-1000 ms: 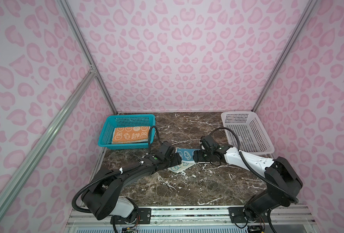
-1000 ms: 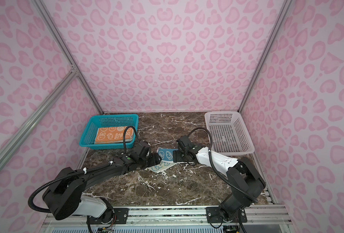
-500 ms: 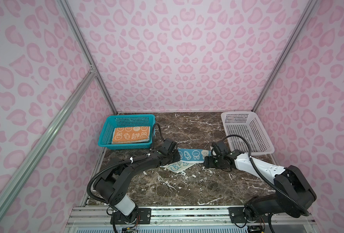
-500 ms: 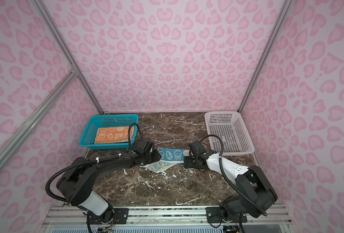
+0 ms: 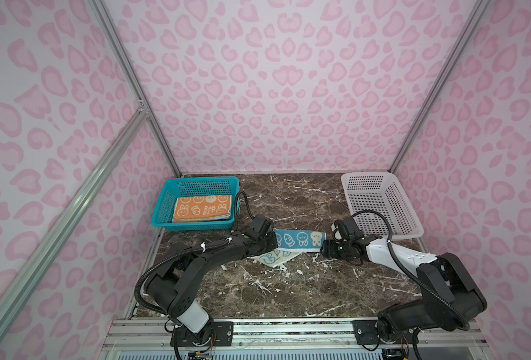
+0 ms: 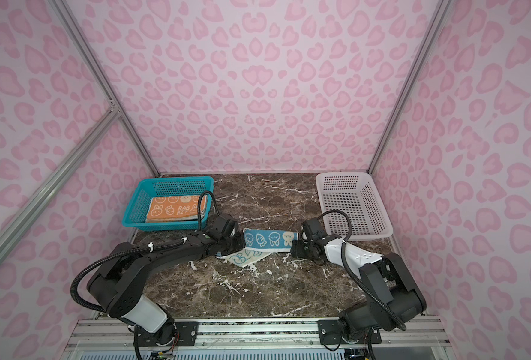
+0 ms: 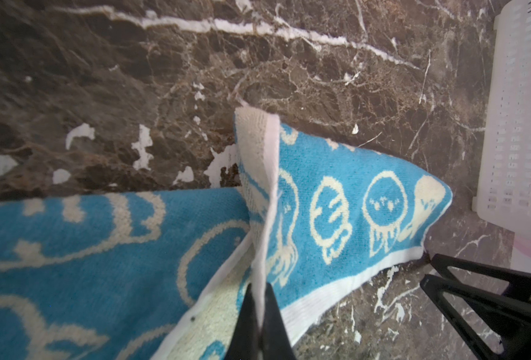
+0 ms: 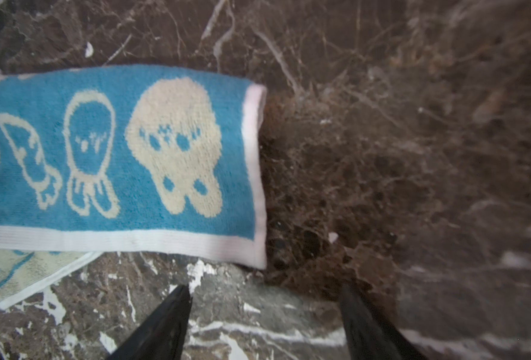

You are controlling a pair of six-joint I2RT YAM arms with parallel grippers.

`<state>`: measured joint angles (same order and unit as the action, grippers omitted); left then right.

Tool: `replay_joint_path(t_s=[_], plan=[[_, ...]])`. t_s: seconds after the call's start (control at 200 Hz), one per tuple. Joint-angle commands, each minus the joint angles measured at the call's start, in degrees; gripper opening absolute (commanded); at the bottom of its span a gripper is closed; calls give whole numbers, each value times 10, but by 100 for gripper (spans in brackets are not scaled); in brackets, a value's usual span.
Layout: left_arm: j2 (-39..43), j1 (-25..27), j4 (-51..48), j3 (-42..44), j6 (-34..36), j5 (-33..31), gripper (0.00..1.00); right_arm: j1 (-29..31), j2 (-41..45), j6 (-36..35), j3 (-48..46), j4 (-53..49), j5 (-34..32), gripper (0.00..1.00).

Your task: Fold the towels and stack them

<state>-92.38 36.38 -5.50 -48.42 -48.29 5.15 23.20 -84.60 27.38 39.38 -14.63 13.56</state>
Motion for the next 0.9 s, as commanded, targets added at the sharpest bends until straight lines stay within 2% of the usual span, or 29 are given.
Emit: replay_joint_path(t_s=[0.0, 0.18, 0.45, 0.585, 0.71, 0.815, 0.895], plan=[[4, -1, 1, 2, 0, -4, 3, 5, -14, 9, -5, -16, 22, 74], [5, -1, -4, -1, 1, -4, 3, 24, -29, 17, -9, -9, 12, 64], [5, -1, -8, -3, 3, -6, 3, 50, -65, 29, -10, 0, -12, 39], [5, -1, -10, 0, 3, -9, 3, 49, -74, 31, -10, 0, -20, 20], [0, -1, -5, 6, 1, -6, 3, 50, -83, 31, -10, 5, -23, 7], [-4, -1, -2, 12, -1, -6, 3, 49, -87, 30, -7, 6, -23, 0], [-2, -1, -3, 16, -1, -9, 3, 49, -83, 29, -5, 2, -23, 0]])
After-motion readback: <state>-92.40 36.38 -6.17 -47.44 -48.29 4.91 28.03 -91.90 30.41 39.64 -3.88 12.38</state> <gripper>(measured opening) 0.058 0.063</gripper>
